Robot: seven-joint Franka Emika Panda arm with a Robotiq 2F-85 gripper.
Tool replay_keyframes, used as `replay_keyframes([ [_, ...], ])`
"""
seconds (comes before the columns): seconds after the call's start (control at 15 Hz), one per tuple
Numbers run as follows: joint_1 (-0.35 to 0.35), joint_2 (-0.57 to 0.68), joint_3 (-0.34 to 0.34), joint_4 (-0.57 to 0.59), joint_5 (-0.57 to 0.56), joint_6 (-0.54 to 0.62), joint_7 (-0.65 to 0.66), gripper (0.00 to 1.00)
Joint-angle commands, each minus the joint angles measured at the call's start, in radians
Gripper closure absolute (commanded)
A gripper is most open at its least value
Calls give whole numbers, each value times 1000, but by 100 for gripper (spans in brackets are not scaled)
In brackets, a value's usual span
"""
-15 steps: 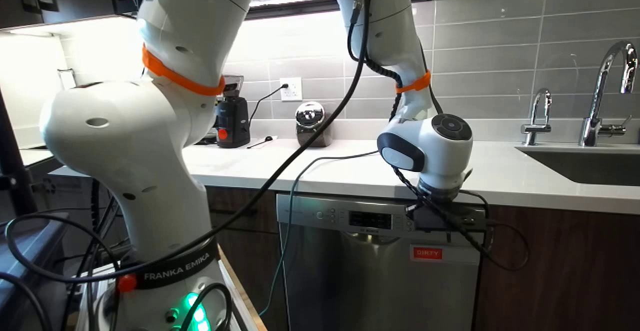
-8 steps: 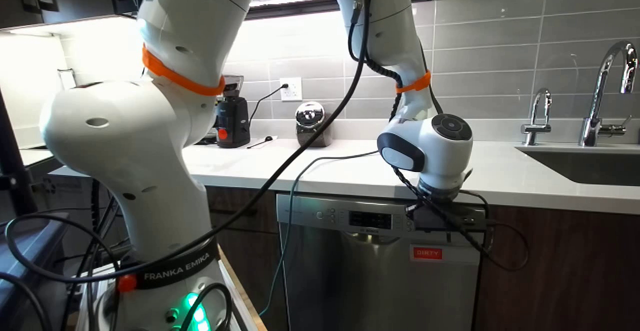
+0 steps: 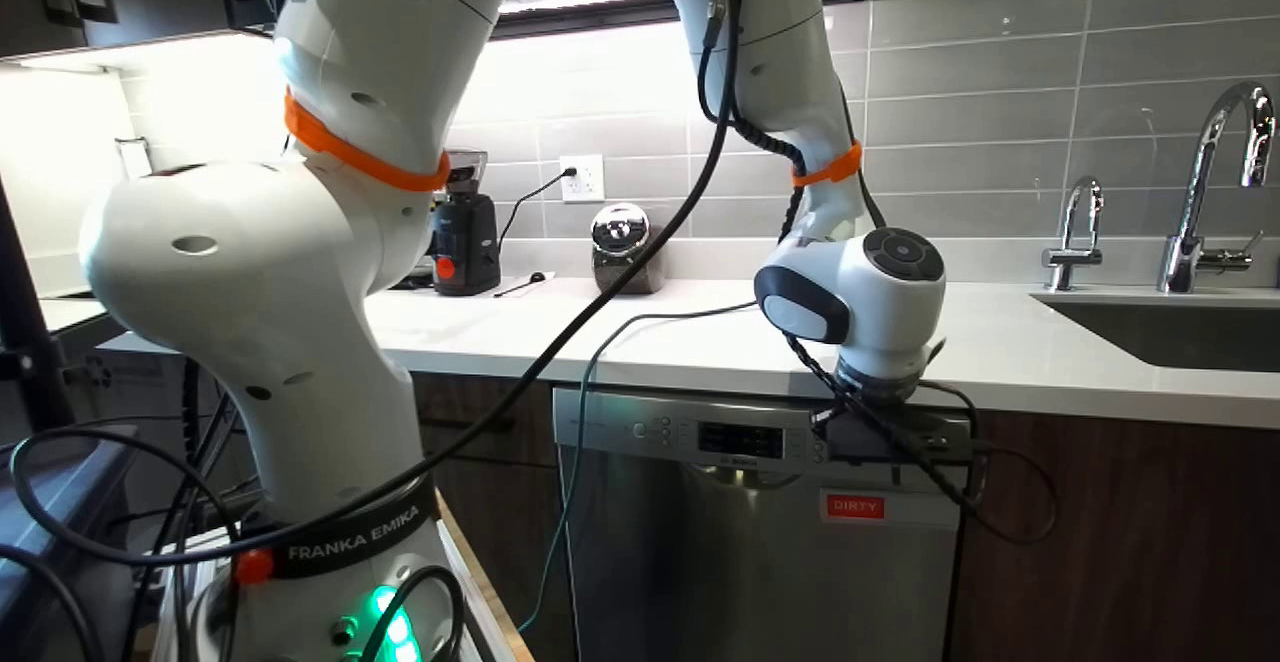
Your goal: Press the button on the object
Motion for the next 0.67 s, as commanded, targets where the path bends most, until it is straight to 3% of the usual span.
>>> replay_keyframes([
  [0.0, 12, 1, -6, -9, 8, 22, 30, 100],
  [0.6, 67, -34, -79, -53, -39, 28, 166, 100],
])
